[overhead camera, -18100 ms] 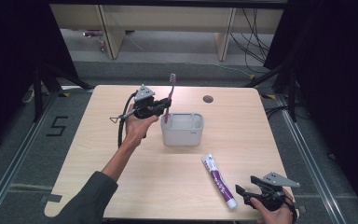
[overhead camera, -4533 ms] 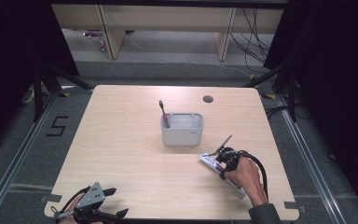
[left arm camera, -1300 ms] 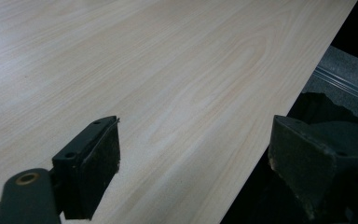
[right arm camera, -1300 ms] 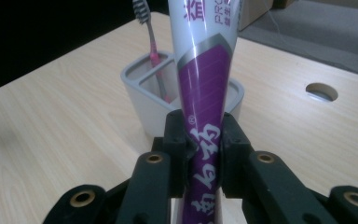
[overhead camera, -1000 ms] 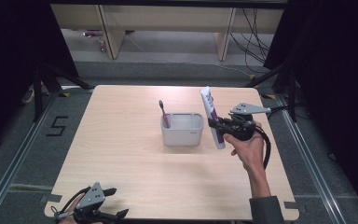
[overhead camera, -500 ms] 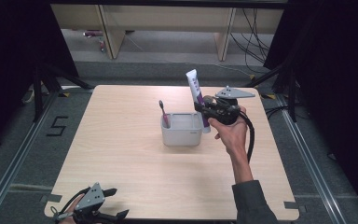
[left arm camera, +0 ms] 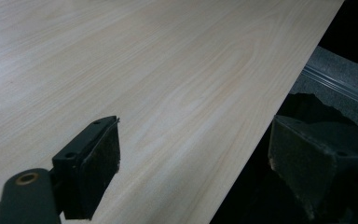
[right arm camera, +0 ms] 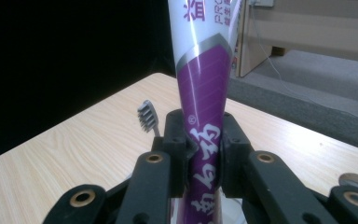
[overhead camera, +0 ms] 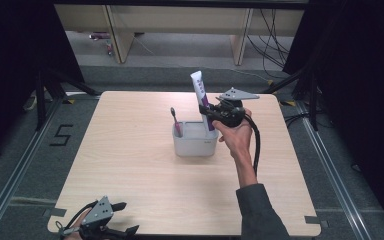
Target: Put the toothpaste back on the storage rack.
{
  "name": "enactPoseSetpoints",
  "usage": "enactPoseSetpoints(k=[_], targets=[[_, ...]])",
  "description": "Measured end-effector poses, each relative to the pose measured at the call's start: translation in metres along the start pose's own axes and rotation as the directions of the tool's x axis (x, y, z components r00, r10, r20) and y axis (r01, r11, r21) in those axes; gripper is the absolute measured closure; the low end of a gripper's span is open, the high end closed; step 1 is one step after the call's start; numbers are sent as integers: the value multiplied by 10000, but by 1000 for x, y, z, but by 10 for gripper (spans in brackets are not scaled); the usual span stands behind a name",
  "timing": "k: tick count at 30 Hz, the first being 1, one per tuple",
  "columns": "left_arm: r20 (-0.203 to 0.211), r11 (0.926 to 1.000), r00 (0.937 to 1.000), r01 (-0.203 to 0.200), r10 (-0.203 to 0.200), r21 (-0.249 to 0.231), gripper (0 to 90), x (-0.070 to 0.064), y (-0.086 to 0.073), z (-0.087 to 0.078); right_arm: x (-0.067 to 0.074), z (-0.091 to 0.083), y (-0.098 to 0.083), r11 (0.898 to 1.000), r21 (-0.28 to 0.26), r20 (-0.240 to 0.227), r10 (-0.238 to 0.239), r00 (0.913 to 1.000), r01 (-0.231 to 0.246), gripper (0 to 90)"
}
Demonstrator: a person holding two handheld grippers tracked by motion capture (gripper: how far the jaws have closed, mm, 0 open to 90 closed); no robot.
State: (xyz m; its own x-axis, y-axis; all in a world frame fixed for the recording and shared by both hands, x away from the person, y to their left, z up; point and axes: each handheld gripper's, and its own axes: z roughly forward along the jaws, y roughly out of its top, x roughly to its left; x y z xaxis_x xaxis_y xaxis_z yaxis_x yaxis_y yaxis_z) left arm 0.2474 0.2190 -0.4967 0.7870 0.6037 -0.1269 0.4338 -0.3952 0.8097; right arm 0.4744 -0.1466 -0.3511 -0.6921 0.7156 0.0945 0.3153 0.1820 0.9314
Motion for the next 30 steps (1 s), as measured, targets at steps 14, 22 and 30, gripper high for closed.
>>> enactPoseSetpoints(k=[14,22,30], targets=[[-63,10000,10000,-25,25,-29,159,1,1,-3,-4,26,-5,9989,15,-64,458,9989,-458,768],[-6,9999,10000,-93,93,118,159,2,1,-3,-5,39,-13,9988,34,-30,482,9988,-482,768],[15,10000,10000,37,-37,79,159,2,1,-3,-3,50,-17,9982,178,22,570,9984,-570,768]])
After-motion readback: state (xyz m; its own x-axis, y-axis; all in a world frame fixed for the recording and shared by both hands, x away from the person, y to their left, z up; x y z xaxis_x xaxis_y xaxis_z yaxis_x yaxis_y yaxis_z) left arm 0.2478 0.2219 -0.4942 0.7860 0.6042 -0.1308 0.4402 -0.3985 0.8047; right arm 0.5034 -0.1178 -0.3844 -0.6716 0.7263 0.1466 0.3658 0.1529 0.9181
